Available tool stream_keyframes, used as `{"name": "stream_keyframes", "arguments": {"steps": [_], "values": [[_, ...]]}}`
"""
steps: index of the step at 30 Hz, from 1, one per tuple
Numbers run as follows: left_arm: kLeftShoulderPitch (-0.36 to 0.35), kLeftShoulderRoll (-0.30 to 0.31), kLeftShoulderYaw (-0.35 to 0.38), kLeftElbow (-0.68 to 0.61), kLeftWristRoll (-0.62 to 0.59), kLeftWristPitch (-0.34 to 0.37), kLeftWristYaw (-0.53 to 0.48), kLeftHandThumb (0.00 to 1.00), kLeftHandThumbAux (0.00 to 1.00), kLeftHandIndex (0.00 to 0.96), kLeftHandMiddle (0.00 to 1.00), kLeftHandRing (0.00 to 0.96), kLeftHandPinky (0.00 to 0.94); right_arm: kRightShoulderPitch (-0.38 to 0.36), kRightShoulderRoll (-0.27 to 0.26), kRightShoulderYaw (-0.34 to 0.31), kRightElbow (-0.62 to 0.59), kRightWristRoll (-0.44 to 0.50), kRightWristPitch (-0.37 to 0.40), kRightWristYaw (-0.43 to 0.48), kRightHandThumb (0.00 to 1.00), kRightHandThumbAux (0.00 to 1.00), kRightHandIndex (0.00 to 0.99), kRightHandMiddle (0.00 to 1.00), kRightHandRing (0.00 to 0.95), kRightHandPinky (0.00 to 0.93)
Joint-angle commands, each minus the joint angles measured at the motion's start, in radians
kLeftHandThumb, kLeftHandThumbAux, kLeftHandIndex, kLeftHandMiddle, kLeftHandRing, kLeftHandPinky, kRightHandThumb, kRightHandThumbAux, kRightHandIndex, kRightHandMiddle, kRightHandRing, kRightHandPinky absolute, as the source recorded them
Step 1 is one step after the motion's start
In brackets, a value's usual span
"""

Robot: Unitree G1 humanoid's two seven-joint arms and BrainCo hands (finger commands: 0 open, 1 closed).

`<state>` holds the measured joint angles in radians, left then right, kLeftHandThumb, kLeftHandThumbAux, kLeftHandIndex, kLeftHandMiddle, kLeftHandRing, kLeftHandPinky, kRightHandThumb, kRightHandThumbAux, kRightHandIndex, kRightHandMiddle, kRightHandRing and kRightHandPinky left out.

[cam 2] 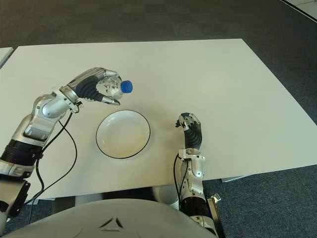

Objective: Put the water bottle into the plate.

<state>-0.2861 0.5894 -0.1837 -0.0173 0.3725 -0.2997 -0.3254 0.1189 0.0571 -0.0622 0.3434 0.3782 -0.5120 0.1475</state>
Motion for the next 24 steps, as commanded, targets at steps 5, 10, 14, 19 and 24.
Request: {"name": "stream_keyframes", "arguments": {"steps": [5, 10, 14, 19, 24], "values": [[0.113, 0.059, -0.038, -0.142, 0.037, -0.032, -0.094, 0.949, 0.652, 0.383, 0.506, 0.526, 0.798, -0.009, 0.052, -0.01, 0.017, -0.001, 0.019, 0.0, 0.706, 0.727, 0.436, 0.629, 0.606, 0.608], [0.11, 0.097, -0.071, -0.133, 0.084, -0.13, -0.122, 0.949, 0.651, 0.383, 0.509, 0.529, 0.822, -0.012, 0.053, -0.011, 0.019, -0.003, 0.012, 0.002, 0.705, 0.727, 0.436, 0.63, 0.607, 0.607], [0.093, 0.12, -0.102, -0.111, 0.113, -0.197, -0.145, 0.95, 0.651, 0.383, 0.511, 0.533, 0.831, -0.012, 0.054, -0.012, 0.018, -0.002, 0.01, 0.005, 0.705, 0.727, 0.436, 0.63, 0.607, 0.607], [0.085, 0.135, -0.136, -0.097, 0.137, -0.247, -0.181, 0.949, 0.651, 0.382, 0.512, 0.536, 0.836, -0.01, 0.053, -0.012, 0.013, -0.003, 0.013, 0.004, 0.705, 0.727, 0.436, 0.628, 0.606, 0.607], [0.1, 0.131, -0.157, -0.086, 0.185, -0.263, -0.182, 0.949, 0.651, 0.381, 0.512, 0.54, 0.841, -0.005, 0.053, -0.01, 0.005, -0.011, 0.016, -0.006, 0.706, 0.727, 0.436, 0.624, 0.605, 0.606]]}}
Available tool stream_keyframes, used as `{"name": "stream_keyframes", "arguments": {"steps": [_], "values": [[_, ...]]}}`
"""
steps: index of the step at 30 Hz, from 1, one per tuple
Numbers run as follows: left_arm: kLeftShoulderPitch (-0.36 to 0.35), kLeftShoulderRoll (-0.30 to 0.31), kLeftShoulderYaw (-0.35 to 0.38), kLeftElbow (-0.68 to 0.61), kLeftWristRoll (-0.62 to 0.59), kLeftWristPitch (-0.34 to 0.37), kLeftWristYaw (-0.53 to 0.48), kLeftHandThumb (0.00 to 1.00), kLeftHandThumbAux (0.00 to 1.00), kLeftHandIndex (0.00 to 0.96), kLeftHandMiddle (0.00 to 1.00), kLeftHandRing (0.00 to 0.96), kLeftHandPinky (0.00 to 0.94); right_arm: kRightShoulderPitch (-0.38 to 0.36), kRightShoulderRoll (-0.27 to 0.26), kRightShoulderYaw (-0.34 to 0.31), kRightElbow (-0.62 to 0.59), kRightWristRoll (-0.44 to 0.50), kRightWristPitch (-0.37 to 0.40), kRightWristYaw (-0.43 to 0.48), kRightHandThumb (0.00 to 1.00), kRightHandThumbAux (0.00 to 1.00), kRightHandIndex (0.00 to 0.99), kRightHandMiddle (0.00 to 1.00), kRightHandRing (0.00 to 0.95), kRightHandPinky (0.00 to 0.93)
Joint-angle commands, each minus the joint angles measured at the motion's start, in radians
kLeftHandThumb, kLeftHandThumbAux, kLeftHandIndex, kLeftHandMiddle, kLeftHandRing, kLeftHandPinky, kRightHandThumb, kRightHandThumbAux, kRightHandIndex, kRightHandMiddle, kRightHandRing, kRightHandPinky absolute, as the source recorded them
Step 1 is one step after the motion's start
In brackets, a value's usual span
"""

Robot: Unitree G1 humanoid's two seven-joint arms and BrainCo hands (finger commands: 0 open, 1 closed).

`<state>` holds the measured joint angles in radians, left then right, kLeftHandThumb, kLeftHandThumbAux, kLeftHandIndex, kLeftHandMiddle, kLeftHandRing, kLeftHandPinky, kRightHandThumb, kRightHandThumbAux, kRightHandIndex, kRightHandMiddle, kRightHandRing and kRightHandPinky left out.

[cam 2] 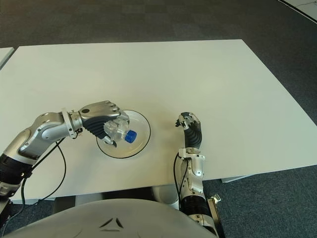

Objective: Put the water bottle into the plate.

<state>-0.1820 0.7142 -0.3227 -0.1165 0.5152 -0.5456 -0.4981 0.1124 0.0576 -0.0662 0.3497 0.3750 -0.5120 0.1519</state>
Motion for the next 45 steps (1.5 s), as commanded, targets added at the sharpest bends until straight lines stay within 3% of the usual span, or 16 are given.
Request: {"name": "stream_keyframes", "arguments": {"steps": [1, 5, 12, 19, 24, 28, 30, 33, 39, 45], "values": [[0.0, 0.003, -0.027, 0.025, 0.066, -0.026, 0.004, 0.949, 0.652, 0.38, 0.512, 0.54, 0.841, 0.004, 0.054, -0.005, -0.006, -0.01, 0.018, -0.014, 0.706, 0.727, 0.436, 0.624, 0.605, 0.606], [0.008, -0.008, -0.042, 0.07, 0.147, -0.078, 0.078, 0.948, 0.652, 0.379, 0.511, 0.544, 0.828, 0.011, 0.056, -0.003, -0.019, -0.014, 0.026, -0.022, 0.706, 0.727, 0.435, 0.623, 0.606, 0.609], [-0.001, -0.034, -0.058, 0.177, 0.38, -0.233, 0.427, 0.947, 0.65, 0.381, 0.538, 0.565, 0.726, 0.023, 0.057, 0.001, -0.046, -0.017, 0.046, -0.037, 0.706, 0.727, 0.435, 0.62, 0.605, 0.604], [-0.026, -0.045, -0.092, 0.249, 0.488, -0.279, 0.584, 0.941, 0.653, 0.367, 0.528, 0.562, 0.686, 0.031, 0.056, 0.003, -0.063, -0.009, 0.067, -0.036, 0.706, 0.727, 0.435, 0.619, 0.605, 0.606], [-0.047, -0.047, -0.115, 0.287, 0.521, -0.299, 0.646, 0.938, 0.655, 0.386, 0.508, 0.489, 0.525, 0.036, 0.058, 0.002, -0.076, -0.009, 0.08, -0.038, 0.707, 0.728, 0.435, 0.618, 0.606, 0.611], [-0.057, -0.049, -0.126, 0.299, 0.531, -0.3, 0.669, 0.769, 0.687, 0.407, 0.417, 0.414, 0.414, 0.039, 0.06, 0.002, -0.083, -0.009, 0.083, -0.038, 0.707, 0.728, 0.435, 0.619, 0.608, 0.615], [-0.068, -0.05, -0.134, 0.301, 0.543, -0.297, 0.676, 0.631, 0.629, 0.29, 0.343, 0.343, 0.344, 0.041, 0.059, 0.003, -0.088, -0.012, 0.085, -0.04, 0.707, 0.728, 0.436, 0.621, 0.608, 0.613], [-0.092, -0.044, -0.153, 0.298, 0.607, -0.288, 0.722, 0.468, 0.658, 0.204, 0.26, 0.258, 0.257, 0.047, 0.057, 0.006, -0.099, -0.023, 0.089, -0.048, 0.706, 0.727, 0.436, 0.625, 0.607, 0.61], [-0.115, -0.029, -0.182, 0.293, 0.703, -0.257, 0.802, 0.3, 0.719, 0.093, 0.121, 0.104, 0.103, 0.053, 0.059, 0.008, -0.107, -0.023, 0.089, -0.053, 0.706, 0.727, 0.436, 0.627, 0.607, 0.608], [-0.12, -0.025, -0.198, 0.29, 0.741, -0.227, 0.851, 0.214, 0.742, 0.025, 0.035, 0.018, 0.024, 0.056, 0.061, 0.011, -0.112, -0.017, 0.085, -0.049, 0.706, 0.727, 0.436, 0.625, 0.607, 0.608]]}}
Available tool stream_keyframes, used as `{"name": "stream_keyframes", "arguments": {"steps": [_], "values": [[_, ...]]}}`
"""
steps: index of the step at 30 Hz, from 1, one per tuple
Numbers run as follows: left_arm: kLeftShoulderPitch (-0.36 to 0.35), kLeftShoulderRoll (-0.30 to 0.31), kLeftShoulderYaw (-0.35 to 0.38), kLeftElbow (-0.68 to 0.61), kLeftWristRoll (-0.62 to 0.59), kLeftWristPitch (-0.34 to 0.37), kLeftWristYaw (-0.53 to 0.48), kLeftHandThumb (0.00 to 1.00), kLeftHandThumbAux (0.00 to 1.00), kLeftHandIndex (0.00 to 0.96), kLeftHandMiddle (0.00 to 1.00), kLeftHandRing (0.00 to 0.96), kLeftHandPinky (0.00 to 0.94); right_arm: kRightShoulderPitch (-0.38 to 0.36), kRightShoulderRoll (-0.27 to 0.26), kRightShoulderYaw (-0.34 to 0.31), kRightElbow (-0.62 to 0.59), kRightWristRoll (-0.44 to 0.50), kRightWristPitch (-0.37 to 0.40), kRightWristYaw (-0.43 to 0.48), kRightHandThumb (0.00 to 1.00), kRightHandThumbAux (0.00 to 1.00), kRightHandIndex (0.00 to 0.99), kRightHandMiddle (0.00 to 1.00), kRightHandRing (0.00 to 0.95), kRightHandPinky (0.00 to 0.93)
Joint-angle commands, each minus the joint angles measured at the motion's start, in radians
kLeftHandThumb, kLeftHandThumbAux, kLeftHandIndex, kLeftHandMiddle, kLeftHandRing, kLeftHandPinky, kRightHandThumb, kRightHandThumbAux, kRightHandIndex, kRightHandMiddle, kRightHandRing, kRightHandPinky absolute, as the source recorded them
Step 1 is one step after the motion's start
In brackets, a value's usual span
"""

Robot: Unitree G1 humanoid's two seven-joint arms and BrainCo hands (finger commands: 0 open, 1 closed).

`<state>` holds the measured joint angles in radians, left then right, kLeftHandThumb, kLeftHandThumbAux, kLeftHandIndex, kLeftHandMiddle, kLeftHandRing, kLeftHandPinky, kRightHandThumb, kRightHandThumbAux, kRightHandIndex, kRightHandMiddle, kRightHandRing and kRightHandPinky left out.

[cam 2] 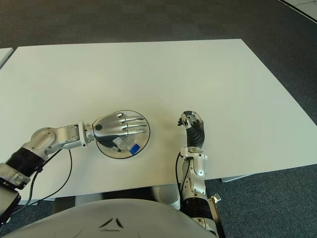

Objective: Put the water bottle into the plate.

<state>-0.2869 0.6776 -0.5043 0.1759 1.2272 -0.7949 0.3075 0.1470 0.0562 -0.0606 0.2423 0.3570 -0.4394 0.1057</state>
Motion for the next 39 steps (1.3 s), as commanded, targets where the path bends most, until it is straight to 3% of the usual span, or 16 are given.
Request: {"name": "stream_keyframes", "arguments": {"steps": [1, 20, 33, 36, 39], "values": [[-0.016, 0.012, -0.018, -0.003, 0.03, 0.025, 0.05, 0.21, 0.74, 0.02, 0.028, 0.014, 0.019, 0.022, 0.063, 0.005, -0.005, 0.001, 0.013, -0.002, 0.706, 0.727, 0.436, 0.625, 0.606, 0.608], [-0.051, 0.022, -0.046, 0.033, -0.003, -0.012, 0.109, 0.178, 0.5, 0.0, 0.0, 0.0, 0.0, 0.022, 0.062, 0.008, -0.006, -0.004, 0.026, -0.014, 0.706, 0.728, 0.435, 0.618, 0.602, 0.602], [-0.049, 0.026, -0.026, 0.013, -0.081, -0.005, 0.038, 0.178, 0.329, 0.0, 0.0, 0.0, 0.0, 0.017, 0.06, 0.005, 0.004, -0.013, 0.017, -0.019, 0.707, 0.727, 0.436, 0.619, 0.603, 0.605], [-0.048, 0.024, -0.023, 0.012, -0.105, -0.003, 0.013, 0.186, 0.301, 0.0, 0.0, 0.0, 0.0, 0.015, 0.06, 0.003, 0.009, -0.017, 0.015, -0.022, 0.795, 0.699, 0.433, 0.521, 0.597, 0.597], [-0.046, 0.018, -0.015, 0.01, -0.138, -0.002, -0.01, 0.196, 0.277, 0.0, 0.0, 0.0, 0.0, 0.013, 0.062, 0.003, 0.012, -0.016, 0.016, -0.024, 0.825, 0.69, 0.432, 0.489, 0.594, 0.592]]}}
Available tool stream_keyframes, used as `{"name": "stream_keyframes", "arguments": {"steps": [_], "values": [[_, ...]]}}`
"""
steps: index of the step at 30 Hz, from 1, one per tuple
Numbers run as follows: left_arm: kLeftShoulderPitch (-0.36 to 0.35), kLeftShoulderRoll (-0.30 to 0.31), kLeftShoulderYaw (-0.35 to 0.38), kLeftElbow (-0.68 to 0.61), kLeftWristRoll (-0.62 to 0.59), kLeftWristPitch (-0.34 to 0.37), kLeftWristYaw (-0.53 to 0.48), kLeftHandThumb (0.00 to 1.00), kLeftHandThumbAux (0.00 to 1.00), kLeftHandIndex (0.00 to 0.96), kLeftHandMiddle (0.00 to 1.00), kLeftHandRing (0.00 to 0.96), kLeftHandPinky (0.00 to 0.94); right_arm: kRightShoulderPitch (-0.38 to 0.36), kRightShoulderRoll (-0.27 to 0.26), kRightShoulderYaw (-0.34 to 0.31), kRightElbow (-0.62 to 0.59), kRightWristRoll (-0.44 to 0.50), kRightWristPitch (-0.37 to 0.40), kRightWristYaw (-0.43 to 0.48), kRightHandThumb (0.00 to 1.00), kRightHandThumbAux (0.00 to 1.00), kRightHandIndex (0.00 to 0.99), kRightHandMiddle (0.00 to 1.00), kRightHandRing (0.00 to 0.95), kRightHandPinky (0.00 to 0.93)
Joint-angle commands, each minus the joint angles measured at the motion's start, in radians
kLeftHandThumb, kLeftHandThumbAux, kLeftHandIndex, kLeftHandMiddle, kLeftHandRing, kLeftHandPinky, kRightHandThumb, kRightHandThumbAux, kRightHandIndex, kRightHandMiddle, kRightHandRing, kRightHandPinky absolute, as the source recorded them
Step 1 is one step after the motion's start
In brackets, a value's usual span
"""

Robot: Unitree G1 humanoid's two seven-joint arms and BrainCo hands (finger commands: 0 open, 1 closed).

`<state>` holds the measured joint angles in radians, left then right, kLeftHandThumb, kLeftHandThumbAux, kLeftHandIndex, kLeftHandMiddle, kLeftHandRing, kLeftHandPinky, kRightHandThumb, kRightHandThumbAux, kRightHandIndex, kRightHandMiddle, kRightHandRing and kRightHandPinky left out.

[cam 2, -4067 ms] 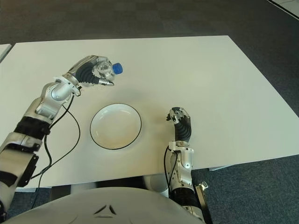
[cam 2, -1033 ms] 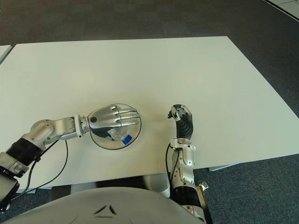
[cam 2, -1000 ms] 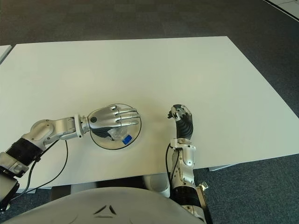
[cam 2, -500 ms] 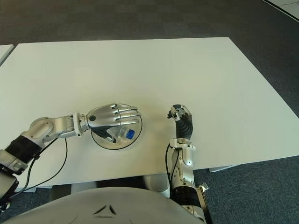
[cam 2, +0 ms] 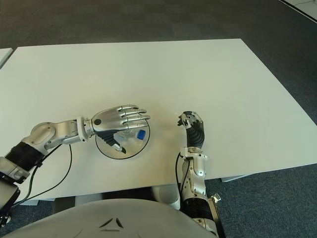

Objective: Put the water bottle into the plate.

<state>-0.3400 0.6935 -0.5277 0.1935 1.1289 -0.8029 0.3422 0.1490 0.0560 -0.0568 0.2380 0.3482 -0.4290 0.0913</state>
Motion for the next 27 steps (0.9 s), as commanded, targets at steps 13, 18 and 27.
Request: {"name": "stream_keyframes", "arguments": {"steps": [13, 18, 27], "values": [[-0.013, -0.035, 0.036, 0.032, -0.14, 0.009, -0.055, 0.229, 0.223, 0.0, 0.0, 0.0, 0.0, -0.008, 0.062, -0.004, 0.034, 0.01, 0.007, 0.004, 0.837, 0.687, 0.426, 0.476, 0.59, 0.587], [-0.084, -0.092, 0.054, 0.129, -0.199, 0.017, -0.056, 0.227, 0.23, 0.0, 0.0, 0.0, 0.0, -0.023, 0.063, -0.007, 0.048, 0.012, 0.003, 0.005, 0.837, 0.688, 0.421, 0.477, 0.593, 0.592], [-0.152, -0.202, 0.133, 0.28, -0.593, 0.029, -0.245, 0.167, 0.287, 0.0, 0.0, 0.0, 0.0, -0.051, 0.065, -0.01, 0.076, 0.018, -0.008, 0.017, 0.836, 0.688, 0.418, 0.478, 0.596, 0.596]]}}
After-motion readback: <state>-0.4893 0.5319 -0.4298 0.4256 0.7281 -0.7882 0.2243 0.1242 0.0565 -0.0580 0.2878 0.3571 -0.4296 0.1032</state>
